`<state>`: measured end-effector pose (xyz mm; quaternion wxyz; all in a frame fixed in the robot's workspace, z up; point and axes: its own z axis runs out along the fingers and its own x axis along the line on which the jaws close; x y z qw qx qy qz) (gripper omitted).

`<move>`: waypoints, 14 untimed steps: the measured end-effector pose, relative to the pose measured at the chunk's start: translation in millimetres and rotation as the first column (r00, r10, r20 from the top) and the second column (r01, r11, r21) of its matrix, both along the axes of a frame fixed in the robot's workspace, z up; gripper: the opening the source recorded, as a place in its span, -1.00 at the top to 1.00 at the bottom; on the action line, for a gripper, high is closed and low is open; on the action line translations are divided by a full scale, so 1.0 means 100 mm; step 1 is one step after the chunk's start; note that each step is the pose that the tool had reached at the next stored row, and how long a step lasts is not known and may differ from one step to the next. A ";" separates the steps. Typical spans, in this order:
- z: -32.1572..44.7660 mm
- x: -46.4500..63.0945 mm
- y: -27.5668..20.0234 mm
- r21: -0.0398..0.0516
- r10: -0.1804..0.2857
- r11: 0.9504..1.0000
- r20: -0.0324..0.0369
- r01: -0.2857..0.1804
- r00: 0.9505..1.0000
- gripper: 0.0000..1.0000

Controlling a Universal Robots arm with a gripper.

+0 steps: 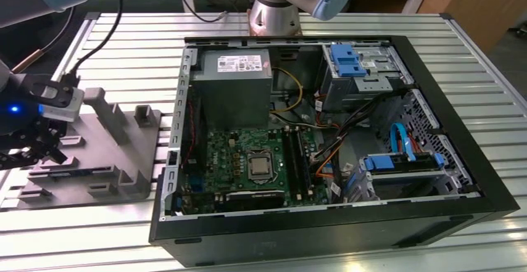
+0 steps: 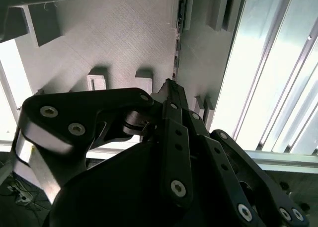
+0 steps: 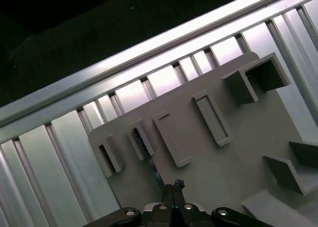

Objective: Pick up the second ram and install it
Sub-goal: 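Pick up the second ram and move it above second insertion slot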

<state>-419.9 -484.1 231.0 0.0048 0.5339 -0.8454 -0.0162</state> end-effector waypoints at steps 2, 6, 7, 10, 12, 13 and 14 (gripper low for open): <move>0.000 0.00 0.000 0.000 0.016 1.000 0.000 -0.016 1.000 0.80; 0.000 0.00 0.000 0.000 0.045 0.999 0.000 -0.045 0.999 0.80; 0.000 0.00 0.000 0.000 0.053 0.999 0.000 -0.053 0.999 0.80; 0.000 0.00 0.000 0.000 0.075 0.997 0.000 -0.075 0.997 0.80; 0.000 0.00 0.000 0.000 0.090 0.996 0.000 -0.090 0.996 0.80; 0.000 0.00 0.000 0.000 0.097 0.995 0.000 -0.097 0.995 0.80; 0.000 0.00 0.000 0.000 0.104 0.995 0.000 -0.104 0.995 0.80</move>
